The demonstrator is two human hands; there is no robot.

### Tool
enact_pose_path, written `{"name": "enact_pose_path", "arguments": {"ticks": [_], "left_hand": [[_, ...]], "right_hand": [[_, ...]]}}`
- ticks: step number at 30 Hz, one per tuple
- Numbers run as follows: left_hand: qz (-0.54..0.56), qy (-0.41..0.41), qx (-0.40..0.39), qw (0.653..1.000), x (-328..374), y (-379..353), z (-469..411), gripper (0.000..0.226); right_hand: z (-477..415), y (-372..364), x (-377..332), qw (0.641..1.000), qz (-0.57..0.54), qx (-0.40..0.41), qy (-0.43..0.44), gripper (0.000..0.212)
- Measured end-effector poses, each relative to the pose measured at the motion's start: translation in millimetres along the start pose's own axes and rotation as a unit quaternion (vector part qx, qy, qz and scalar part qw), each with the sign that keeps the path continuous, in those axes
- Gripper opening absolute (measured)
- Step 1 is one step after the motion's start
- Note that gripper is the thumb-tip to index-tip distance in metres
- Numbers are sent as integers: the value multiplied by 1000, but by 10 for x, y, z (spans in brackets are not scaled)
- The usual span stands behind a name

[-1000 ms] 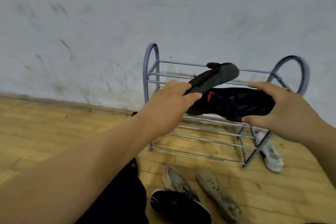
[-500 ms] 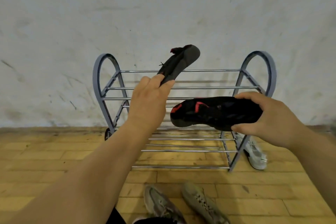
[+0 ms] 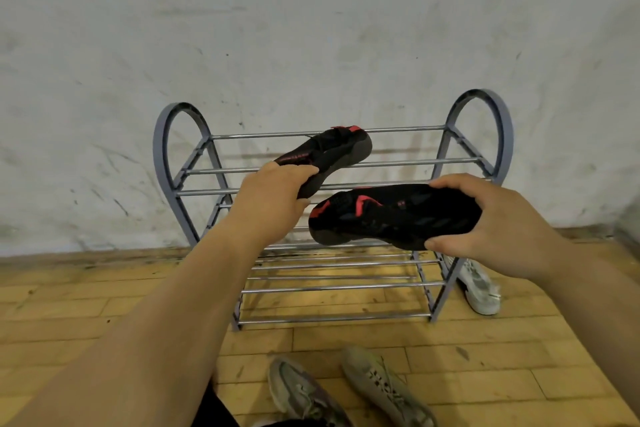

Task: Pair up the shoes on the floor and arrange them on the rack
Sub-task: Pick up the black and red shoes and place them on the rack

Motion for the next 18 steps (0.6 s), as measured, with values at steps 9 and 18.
{"name": "enact_pose_path", "arguments": {"ticks": [9,18], "left_hand": [[143,178,-19,973,-437,-89,183,80],[232,190,69,951,-316,-51,211,64]], "right_hand": [[103,115,-158,999,-5,30,22,74],[242,205,-255,998,-13,54,23,74]]}}
Point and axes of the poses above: each hand's wrist, its own z-axis away from the middle knuckle, its own y-axis out of the back of the hand, x = y × z, the point moved 3 cm from there along -z, towards the middle knuckle, and after that the axes turned 1 degree about -x, right-handed, at the moved point
